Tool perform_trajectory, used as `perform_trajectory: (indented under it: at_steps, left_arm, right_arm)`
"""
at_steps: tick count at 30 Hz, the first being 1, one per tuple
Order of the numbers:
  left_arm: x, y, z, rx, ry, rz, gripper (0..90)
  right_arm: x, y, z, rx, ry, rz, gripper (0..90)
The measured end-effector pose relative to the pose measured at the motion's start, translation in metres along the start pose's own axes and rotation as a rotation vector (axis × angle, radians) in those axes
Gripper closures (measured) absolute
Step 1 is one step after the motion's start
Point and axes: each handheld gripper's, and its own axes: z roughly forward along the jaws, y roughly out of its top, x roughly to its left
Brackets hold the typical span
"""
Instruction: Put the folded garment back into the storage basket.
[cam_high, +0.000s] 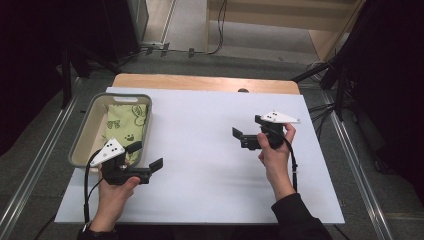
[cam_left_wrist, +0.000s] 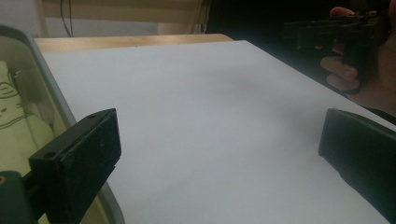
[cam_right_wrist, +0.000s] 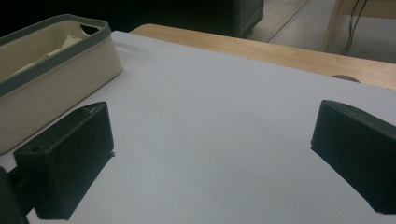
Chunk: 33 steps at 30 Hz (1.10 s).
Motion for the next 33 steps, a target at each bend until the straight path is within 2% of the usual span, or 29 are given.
perform_trajectory:
  at_steps: [13,24,28,33]
  left_arm:
    - [-0.021,-0.003,0.011,0.016,-0.039,0.031,0.0]
    - [-0.028,-0.009,0.016,0.028,-0.043,0.043,0.0]
    - [-0.031,-0.011,0.018,0.033,-0.045,0.048,0.0]
    - [-0.033,-0.016,0.02,0.036,-0.037,0.051,0.0]
  right_arm:
    - [-0.016,-0.023,-0.041,-0.016,-0.032,0.008,0.0]
    - [-0.025,-0.048,-0.067,-0.03,-0.053,0.034,0.0]
    - [-0.028,-0.06,-0.082,-0.041,-0.069,0.032,0.0]
    - [-0.03,-0.071,-0.09,-0.034,-0.078,0.034,0.0]
